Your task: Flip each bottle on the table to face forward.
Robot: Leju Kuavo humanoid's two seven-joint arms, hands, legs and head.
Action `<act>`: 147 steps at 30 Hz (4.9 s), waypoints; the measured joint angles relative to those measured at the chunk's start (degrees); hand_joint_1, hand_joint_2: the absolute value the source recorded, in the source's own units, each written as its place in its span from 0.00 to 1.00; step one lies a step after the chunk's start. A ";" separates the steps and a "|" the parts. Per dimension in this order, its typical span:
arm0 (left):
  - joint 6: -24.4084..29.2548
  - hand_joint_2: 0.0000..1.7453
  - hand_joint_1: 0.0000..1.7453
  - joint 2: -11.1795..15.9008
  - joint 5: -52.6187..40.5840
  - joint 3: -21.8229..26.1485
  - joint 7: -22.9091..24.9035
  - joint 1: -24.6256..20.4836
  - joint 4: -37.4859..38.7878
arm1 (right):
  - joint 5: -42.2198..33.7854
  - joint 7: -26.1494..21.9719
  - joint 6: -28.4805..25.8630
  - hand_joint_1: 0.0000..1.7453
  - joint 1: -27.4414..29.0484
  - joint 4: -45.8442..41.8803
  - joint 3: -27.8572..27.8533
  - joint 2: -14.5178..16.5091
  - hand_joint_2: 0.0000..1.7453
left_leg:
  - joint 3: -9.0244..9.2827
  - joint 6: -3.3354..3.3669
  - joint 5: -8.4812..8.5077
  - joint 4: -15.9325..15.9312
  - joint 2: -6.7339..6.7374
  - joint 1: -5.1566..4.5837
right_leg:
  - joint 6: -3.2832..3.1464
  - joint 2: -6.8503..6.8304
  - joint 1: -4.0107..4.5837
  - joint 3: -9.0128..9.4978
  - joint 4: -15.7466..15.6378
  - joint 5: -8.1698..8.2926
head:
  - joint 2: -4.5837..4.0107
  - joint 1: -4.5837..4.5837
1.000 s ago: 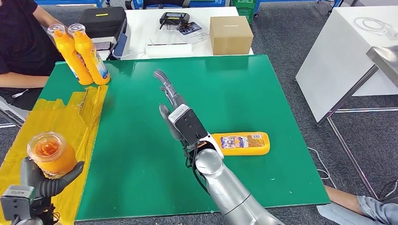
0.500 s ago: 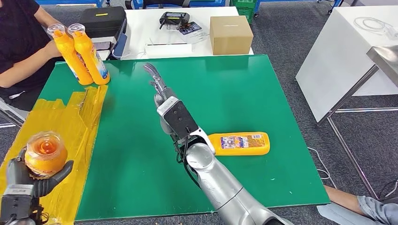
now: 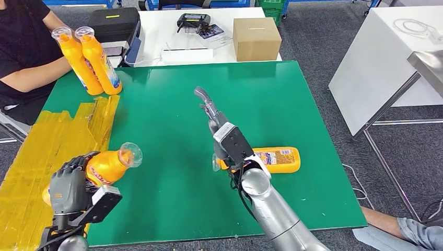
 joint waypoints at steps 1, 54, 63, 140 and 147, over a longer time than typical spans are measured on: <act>1.36 1.00 1.00 0.20 -2.46 -0.50 0.82 -0.14 0.70 | 0.05 0.00 0.17 0.00 0.02 -0.15 -0.13 -0.22 0.00 | 0.01 0.00 0.00 0.00 0.04 0.01 | 0.00 0.03 0.00 -0.01 0.00 0.00 | 0.00 -0.01; -3.07 1.00 0.00 14.87 -8.94 1.87 0.44 -9.74 30.37 | 12.49 3.21 -0.01 0.00 -3.29 0.15 3.88 -3.28 0.75 | 0.43 -0.10 0.07 -0.06 0.04 0.11 | -0.19 0.00 0.13 0.38 0.10 0.06 | 0.00 0.00; -5.22 1.00 0.00 11.89 7.86 4.53 -6.09 -5.56 21.29 | 22.97 4.88 -0.05 0.00 -3.23 0.37 6.23 -7.61 1.00 | 0.11 -0.07 0.09 -0.02 -0.02 0.10 | -0.17 -0.03 0.12 0.11 0.07 0.08 | 0.00 0.01; -12.13 1.00 0.00 3.29 36.96 16.55 -14.07 -11.15 11.95 | 29.71 12.38 14.90 1.00 -5.11 15.60 9.14 -33.44 1.00 | 0.11 -0.03 0.07 0.01 0.06 0.09 | -0.15 0.00 0.10 0.07 0.02 0.10 | 0.00 -0.02; -11.82 1.00 0.00 4.05 37.26 14.76 -13.53 -12.88 14.18 | 29.54 11.97 14.66 1.00 -8.33 20.48 12.93 -32.76 1.00 | 0.38 -0.04 0.06 0.00 0.12 0.12 | -0.15 0.04 0.12 0.29 0.02 0.10 | 0.00 -0.01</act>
